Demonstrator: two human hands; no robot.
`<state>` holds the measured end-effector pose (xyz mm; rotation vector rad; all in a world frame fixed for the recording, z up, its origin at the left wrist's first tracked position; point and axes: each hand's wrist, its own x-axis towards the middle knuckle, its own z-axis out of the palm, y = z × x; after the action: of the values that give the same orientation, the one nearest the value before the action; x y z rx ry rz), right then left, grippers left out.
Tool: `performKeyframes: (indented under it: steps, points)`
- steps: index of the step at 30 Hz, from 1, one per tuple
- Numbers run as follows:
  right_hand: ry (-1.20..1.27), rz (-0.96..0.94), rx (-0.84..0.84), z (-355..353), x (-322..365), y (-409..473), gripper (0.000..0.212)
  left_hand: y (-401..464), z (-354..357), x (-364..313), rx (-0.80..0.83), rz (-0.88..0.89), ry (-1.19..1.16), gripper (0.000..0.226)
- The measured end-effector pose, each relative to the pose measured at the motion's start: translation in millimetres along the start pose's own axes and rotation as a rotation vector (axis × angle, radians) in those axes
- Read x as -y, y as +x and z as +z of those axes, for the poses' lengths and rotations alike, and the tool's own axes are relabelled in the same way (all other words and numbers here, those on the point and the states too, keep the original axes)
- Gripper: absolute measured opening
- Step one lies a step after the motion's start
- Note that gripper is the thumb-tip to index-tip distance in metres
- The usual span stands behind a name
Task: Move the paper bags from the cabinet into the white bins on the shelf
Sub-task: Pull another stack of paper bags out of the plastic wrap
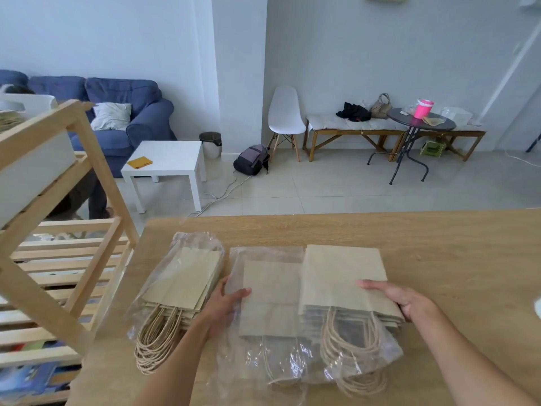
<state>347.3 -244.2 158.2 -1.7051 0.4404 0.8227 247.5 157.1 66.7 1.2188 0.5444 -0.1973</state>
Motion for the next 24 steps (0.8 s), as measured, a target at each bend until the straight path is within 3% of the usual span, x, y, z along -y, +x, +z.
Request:
performKeyframes:
  steps: [7, 11, 13, 15, 18, 24]
  points:
    - [0.083, -0.112, -0.162, -73.0, 41.1, -39.1, 0.089, -3.0, 4.0, 2.7, -0.026, 0.037, 0.030, 0.105]
    - [0.098, -0.186, -0.161, -85.7, 68.9, -49.6, 0.058, -6.4, 10.4, 0.8, -0.035, 0.051, 0.050, 0.103]
    - [0.094, -0.216, -0.173, -86.1, 82.6, -51.2, 0.054, -8.8, 13.4, -0.3, -0.057, 0.063, 0.081, 0.096]
    - [0.079, -0.241, -0.162, -81.1, 94.5, -52.1, 0.055, -13.0, 16.5, 0.0, -0.120, 0.115, 0.223, 0.086]
    - [0.045, -0.263, -0.138, -65.0, 105.4, -50.7, 0.056, -16.6, 22.4, 3.2, -0.204, 0.195, 0.536, 0.090]
    - [0.014, -0.237, -0.031, -24.1, 112.2, -43.3, 0.033, -16.9, 27.5, 7.6, -0.277, 0.245, 0.742, 0.090]
